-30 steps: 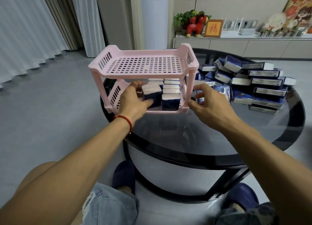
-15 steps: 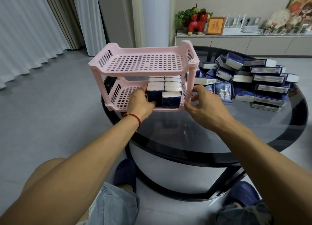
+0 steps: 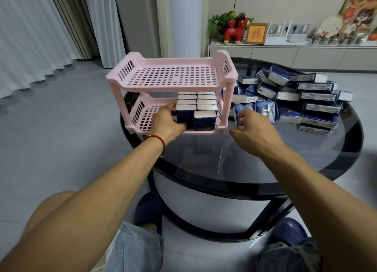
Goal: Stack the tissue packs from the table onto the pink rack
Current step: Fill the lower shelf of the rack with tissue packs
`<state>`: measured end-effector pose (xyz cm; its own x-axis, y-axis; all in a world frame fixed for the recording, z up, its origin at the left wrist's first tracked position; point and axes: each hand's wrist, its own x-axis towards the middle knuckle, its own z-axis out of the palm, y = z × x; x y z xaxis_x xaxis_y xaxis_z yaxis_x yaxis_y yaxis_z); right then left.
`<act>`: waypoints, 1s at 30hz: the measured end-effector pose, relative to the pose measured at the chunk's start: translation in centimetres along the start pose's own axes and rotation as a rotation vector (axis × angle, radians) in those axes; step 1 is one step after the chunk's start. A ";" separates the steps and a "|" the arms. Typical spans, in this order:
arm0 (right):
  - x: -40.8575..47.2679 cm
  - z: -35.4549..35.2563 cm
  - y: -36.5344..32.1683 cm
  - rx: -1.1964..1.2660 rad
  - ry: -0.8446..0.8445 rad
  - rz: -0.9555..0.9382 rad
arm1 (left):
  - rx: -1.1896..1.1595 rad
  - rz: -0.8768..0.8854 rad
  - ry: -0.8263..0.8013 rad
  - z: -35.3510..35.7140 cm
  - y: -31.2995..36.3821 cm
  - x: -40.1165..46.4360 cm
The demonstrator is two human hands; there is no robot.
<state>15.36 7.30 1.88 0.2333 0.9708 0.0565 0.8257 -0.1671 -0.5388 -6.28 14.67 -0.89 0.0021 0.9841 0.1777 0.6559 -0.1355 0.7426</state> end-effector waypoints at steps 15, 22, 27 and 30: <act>1.0 2.2 2.9 -0.513 0.054 -0.120 | 0.164 -0.056 -0.037 -1.7 1.4 -2.5; -1.5 1.3 2.3 -0.396 0.091 -0.149 | 0.258 0.108 -0.006 -2.2 3.5 -8.4; -4.2 -0.1 1.0 -0.257 0.030 -0.220 | -0.102 -0.099 -0.287 0.3 4.5 -9.2; -5.7 -0.4 0.4 -0.112 0.031 -0.271 | -0.409 -0.245 -0.413 1.4 5.2 -9.4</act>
<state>14.56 1.68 1.69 0.0110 0.9772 0.2122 0.9110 0.0777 -0.4050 -1.79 4.89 0.39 0.2332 0.9442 -0.2325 0.3325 0.1472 0.9315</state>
